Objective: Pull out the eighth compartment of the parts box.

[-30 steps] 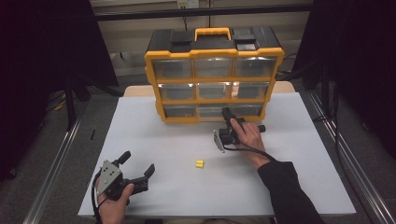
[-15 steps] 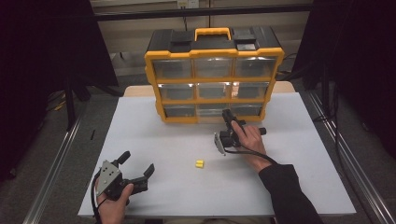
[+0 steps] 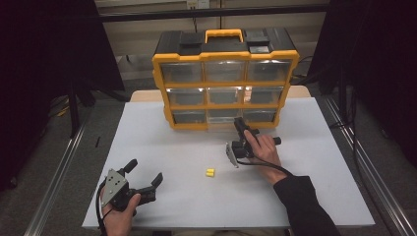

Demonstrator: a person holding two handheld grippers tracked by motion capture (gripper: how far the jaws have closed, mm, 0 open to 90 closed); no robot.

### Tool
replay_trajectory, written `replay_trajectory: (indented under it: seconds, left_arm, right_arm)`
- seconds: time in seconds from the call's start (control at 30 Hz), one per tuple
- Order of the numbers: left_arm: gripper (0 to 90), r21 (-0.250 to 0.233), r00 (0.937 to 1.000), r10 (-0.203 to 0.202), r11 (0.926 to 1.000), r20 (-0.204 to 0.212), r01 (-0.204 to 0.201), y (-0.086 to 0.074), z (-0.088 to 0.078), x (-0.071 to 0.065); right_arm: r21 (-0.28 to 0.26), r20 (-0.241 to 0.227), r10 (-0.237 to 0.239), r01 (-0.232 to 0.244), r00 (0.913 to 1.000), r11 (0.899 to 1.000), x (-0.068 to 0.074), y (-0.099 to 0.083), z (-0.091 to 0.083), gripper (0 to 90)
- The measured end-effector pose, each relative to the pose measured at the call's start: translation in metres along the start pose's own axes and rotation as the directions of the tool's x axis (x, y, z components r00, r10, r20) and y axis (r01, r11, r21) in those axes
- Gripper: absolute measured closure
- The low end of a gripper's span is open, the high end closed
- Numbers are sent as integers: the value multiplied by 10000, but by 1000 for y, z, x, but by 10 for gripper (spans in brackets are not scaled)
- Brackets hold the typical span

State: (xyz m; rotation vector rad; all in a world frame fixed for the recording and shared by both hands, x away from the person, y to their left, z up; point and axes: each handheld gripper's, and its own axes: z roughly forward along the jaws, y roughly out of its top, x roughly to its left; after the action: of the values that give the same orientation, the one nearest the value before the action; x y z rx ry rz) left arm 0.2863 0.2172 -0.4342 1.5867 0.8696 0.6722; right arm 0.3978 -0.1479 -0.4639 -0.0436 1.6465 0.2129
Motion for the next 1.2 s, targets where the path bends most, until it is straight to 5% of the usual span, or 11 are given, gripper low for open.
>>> replay_trajectory:
  seconds: [1.2]
  left_arm:
    - [30,24,10000,0,10000,46,0,0,0,0]
  right_arm:
    - [-266,-69,-251,249,9997,9993,2,1,-19,799]
